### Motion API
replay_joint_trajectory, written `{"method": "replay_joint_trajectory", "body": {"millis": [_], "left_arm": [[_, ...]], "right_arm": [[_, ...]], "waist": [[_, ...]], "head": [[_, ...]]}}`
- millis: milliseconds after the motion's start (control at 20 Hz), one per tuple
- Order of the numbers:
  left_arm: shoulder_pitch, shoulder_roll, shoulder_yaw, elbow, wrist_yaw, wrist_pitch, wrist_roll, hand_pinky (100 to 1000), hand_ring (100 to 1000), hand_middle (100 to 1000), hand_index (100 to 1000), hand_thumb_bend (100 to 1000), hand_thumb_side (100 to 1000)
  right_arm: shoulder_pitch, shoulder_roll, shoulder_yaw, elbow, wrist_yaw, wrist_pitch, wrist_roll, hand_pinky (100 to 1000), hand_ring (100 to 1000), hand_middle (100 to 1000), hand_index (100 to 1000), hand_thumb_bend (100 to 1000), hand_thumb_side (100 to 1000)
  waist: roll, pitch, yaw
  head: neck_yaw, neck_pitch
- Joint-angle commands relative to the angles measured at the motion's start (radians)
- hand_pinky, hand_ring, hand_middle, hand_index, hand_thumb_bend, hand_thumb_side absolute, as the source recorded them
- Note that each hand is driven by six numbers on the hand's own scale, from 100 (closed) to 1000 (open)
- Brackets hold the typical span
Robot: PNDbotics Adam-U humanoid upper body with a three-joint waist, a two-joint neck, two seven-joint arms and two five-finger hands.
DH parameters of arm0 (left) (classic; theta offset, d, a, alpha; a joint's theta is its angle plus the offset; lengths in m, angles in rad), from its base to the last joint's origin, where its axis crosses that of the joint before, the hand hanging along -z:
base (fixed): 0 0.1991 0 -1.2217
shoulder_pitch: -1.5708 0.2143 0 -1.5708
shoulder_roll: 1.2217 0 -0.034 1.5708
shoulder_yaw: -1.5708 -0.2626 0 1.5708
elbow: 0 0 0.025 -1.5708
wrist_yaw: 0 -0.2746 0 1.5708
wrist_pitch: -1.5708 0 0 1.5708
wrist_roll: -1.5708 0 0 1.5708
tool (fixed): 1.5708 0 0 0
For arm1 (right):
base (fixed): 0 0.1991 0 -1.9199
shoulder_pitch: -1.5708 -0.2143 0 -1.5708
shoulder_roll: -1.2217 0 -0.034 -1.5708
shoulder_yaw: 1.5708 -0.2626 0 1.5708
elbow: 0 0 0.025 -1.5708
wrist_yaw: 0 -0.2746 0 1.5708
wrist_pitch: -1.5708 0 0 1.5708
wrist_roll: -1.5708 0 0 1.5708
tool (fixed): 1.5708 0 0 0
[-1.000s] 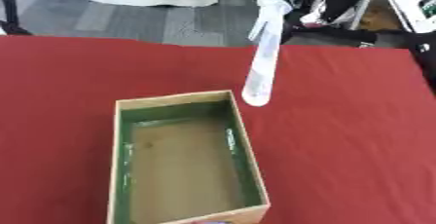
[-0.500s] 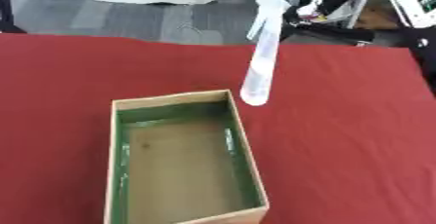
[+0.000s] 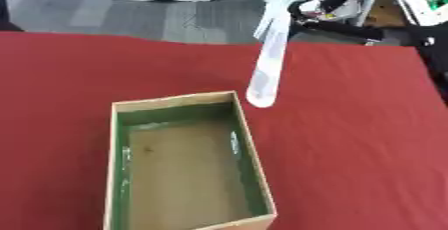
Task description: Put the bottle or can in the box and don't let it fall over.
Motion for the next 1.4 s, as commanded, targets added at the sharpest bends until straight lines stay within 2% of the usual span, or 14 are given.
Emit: {"method": "replay_joint_trajectory", "body": {"millis": [50, 450, 950, 1400], "left_arm": [[-0.011, 0.021, 0.004, -0.014, -0.005, 0.002, 0.001, 622, 693, 749, 720, 100, 654], [-0.012, 0.020, 0.005, -0.015, -0.008, 0.004, 0.002, 622, 693, 749, 720, 100, 660], [-0.011, 0.018, 0.005, -0.016, -0.012, 0.006, 0.003, 622, 693, 749, 718, 100, 666], [-0.012, 0.016, 0.005, -0.016, -0.013, 0.008, 0.003, 622, 693, 749, 717, 100, 671]], "right_arm": [[-0.028, -0.016, -0.019, -0.013, -0.007, 0.000, -0.013, 855, 830, 795, 833, 278, 116], [-0.034, -0.012, -0.016, -0.009, -0.006, -0.004, -0.017, 855, 831, 794, 833, 275, 111], [-0.033, -0.017, -0.020, -0.007, -0.009, -0.001, -0.017, 853, 826, 786, 831, 249, 100], [-0.009, -0.042, -0.022, -0.026, -0.038, 0.011, -0.025, 850, 818, 776, 826, 189, 100]], "waist": [[0.002, -0.012, 0.003], [0.001, 0.003, 0.008], [-0.001, 0.017, 0.006], [-0.003, 0.026, 0.007]], "head": [[-0.006, -0.022], [-0.012, -0.037], [-0.010, -0.039], [-0.012, -0.046]]}}
